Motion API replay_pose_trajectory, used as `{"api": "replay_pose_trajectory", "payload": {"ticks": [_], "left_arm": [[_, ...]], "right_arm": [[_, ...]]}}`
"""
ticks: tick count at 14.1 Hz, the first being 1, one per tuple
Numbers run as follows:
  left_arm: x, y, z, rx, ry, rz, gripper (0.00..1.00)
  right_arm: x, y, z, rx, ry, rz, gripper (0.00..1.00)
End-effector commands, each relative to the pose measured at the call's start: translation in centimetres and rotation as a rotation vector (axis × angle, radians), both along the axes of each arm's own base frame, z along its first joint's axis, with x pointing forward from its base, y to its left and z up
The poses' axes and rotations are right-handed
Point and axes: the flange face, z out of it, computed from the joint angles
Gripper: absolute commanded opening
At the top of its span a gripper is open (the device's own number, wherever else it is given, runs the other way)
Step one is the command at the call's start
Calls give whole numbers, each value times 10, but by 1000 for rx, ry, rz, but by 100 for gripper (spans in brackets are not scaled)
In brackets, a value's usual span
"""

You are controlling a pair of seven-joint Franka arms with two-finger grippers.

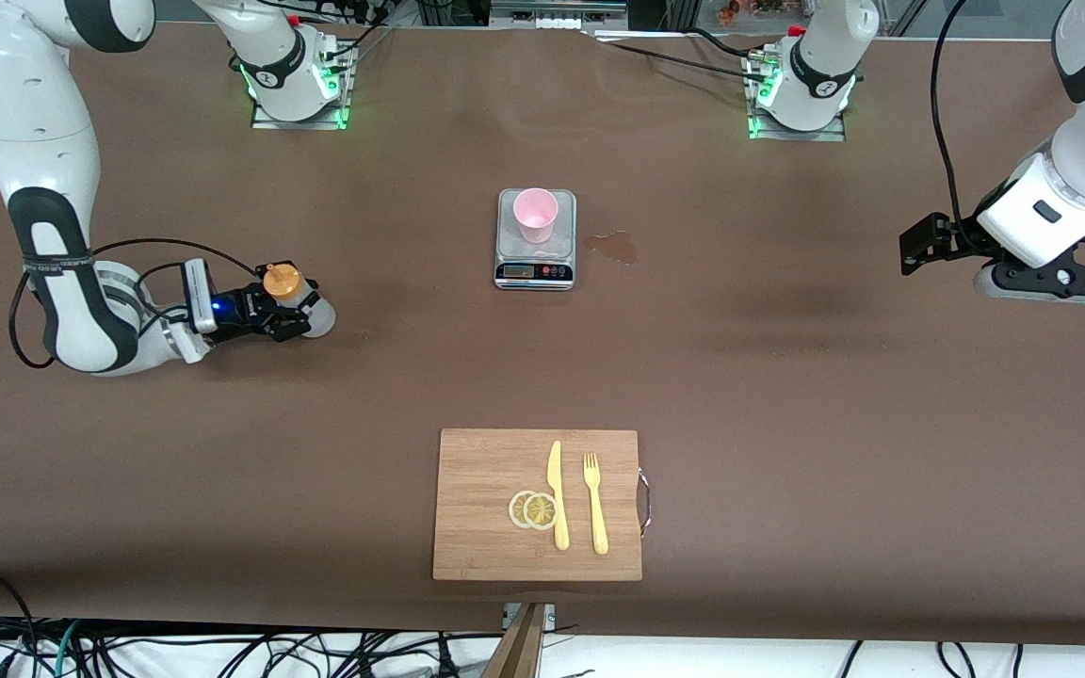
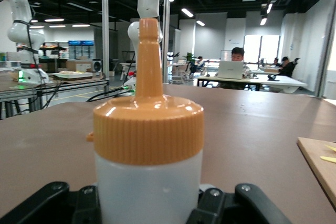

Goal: Add sauce to pink cup with both arms
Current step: 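Lift the sauce bottle with the right gripper toward the pink cup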

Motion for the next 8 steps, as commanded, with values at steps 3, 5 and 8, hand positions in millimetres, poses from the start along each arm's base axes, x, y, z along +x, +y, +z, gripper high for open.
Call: {"api": "replay_pose_trajectory", "payload": {"ticks": [3,5,8], "left_arm": [[5,-3,5,-21,-7,-23,100],[5,-3,5,-21,-7,-23,100],[5,-3,5,-17,-7,-25,100]], "right_arm": [[15,33,80,-215,58,61,16],[18,53,106,-293,98,71,16],[22,82,138,-462,93,70,16]]}}
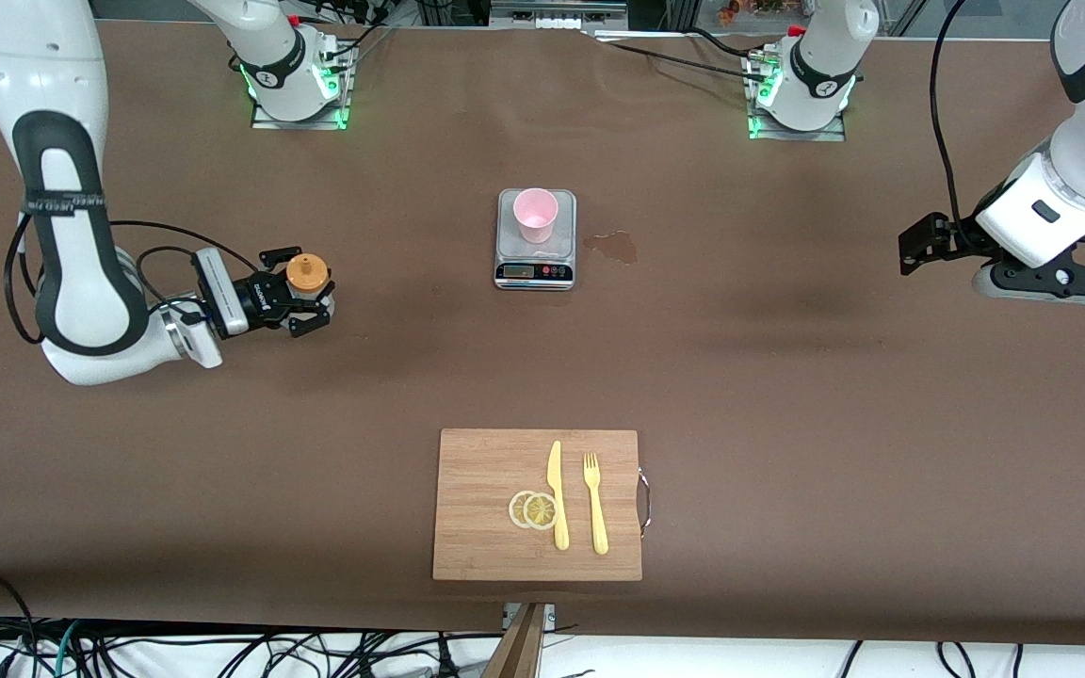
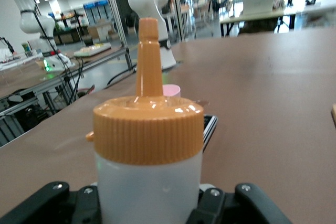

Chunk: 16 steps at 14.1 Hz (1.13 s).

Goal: Add sauce to pink cup with both arms
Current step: 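Lift the sauce bottle with the right gripper toward the pink cup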

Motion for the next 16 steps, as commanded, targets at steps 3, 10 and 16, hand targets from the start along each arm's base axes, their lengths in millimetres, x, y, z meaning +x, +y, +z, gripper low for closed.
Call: {"api": "replay_pose_trajectory", "payload": {"ticks": [3,10,16], "left_arm": [[5,-1,4,-17,-7,-22,100],[4,-2,4,-18,-3,-23,100],[4,-1,4,-17,-4,-22,100]], "right_arm": [[-7,44,50,-267,29,1,16],[-42,73,45,-416,13,-14,16],[-52,97,41,-425,15,8,16]]}}
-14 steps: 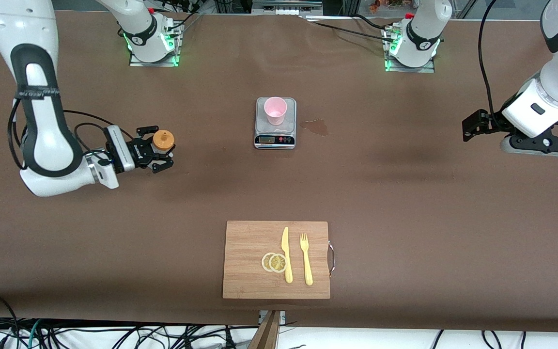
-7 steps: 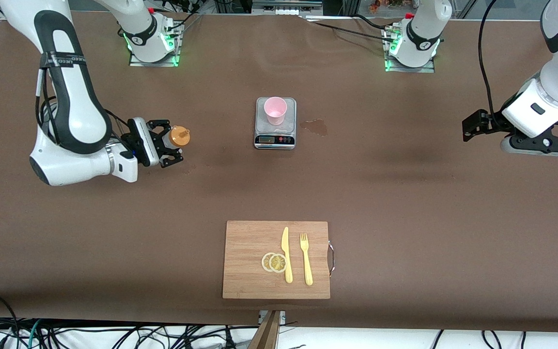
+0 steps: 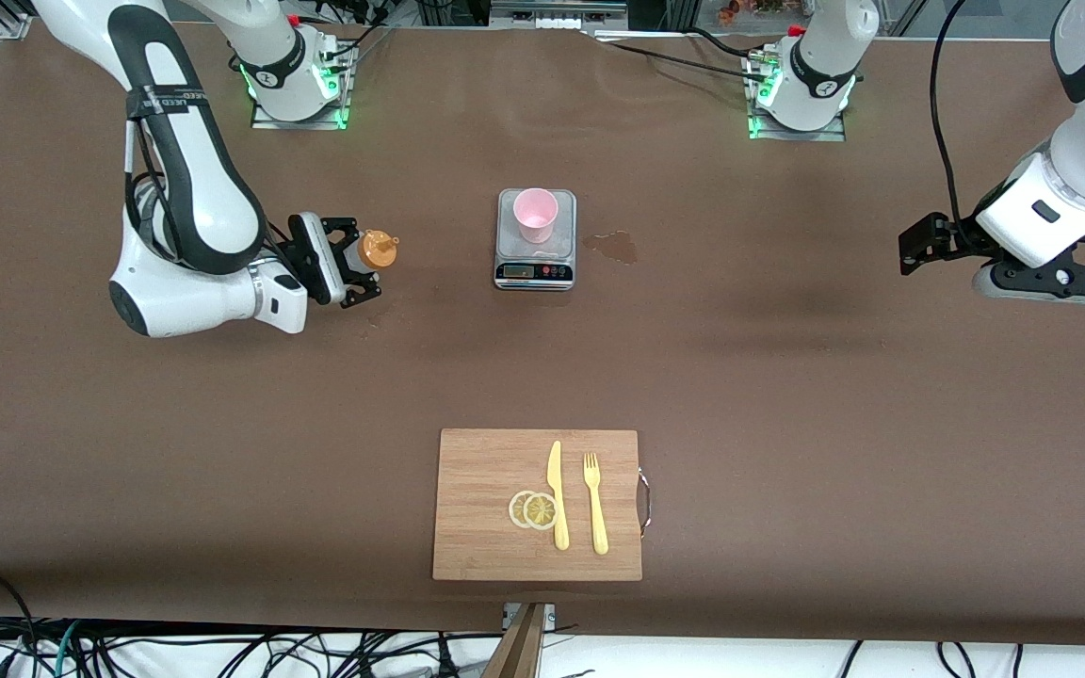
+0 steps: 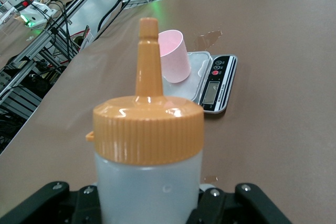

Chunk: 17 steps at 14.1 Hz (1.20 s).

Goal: Add sauce to pink cup with both arms
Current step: 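Lift the sauce bottle with the right gripper toward the pink cup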

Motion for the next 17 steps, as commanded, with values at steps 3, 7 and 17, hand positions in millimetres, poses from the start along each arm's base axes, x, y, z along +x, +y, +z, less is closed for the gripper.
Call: {"api": "replay_pose_trajectory", "payload": {"ticks": [3,7,17], "left_arm": [[4,-1,4,-16,-3,-22,100],[4,0,4,-16,0,-20,100],[2,-6,4,-19,9,-30,100]], "right_arm": [[-15,24,13,-75,53,-42,16],[-32,66,11,-192,40,11,16],[-93,155,-1,-431,87,82,16]]}}
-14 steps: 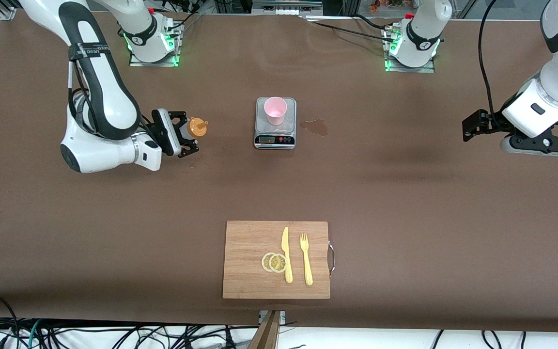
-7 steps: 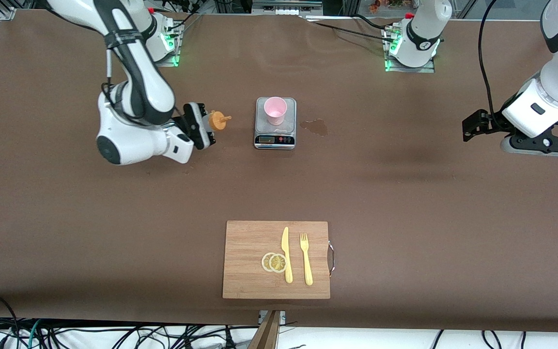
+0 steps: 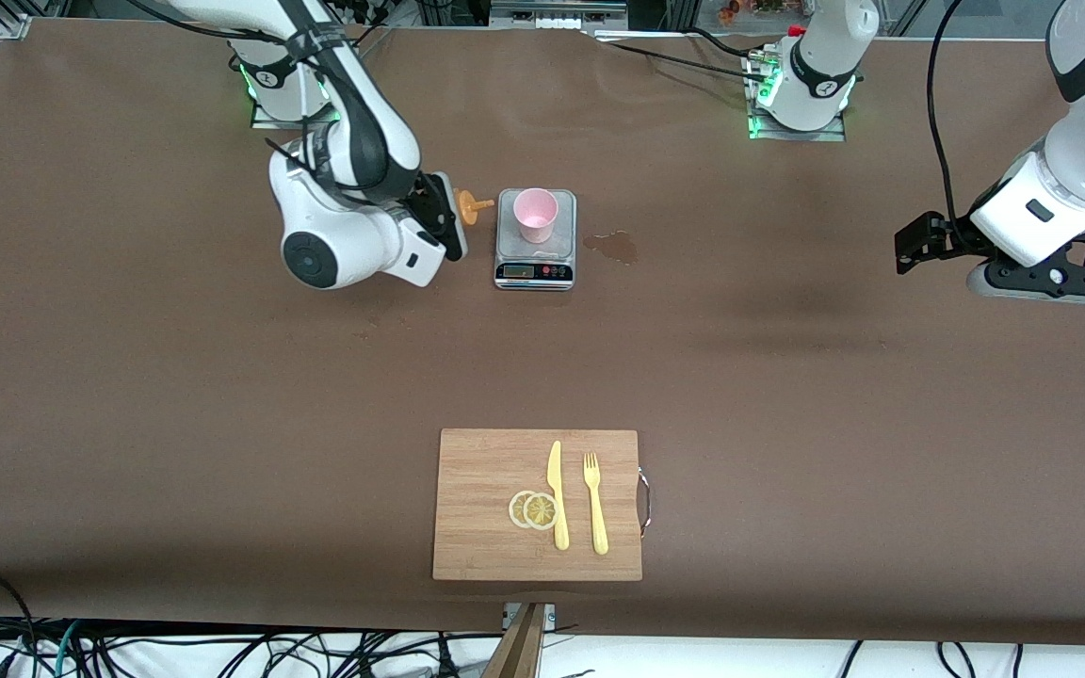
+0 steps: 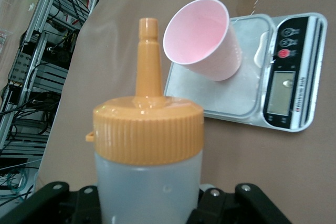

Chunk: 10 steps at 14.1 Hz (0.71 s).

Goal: Add sauce to pink cup with both arms
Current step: 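Lift the sauce bottle with the right gripper toward the pink cup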

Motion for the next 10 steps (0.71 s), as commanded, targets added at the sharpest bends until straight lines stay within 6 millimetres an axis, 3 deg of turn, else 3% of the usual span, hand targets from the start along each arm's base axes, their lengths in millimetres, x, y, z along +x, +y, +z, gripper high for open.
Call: {"api": "replay_pose_trajectory", "payload": {"ticks": [1,3,10], "left_arm": [[2,-2,4,-19,7,-23,100],[3,-2,4,-16,6,-23,100],[2,-4,5,-14,6,-28,100]], "right_arm": [[-17,9,7,-60,-12,-3,16],[-24,20,5,-164,-28,-20,16],[-43,42,0,-286,-47,-38,17]]}}
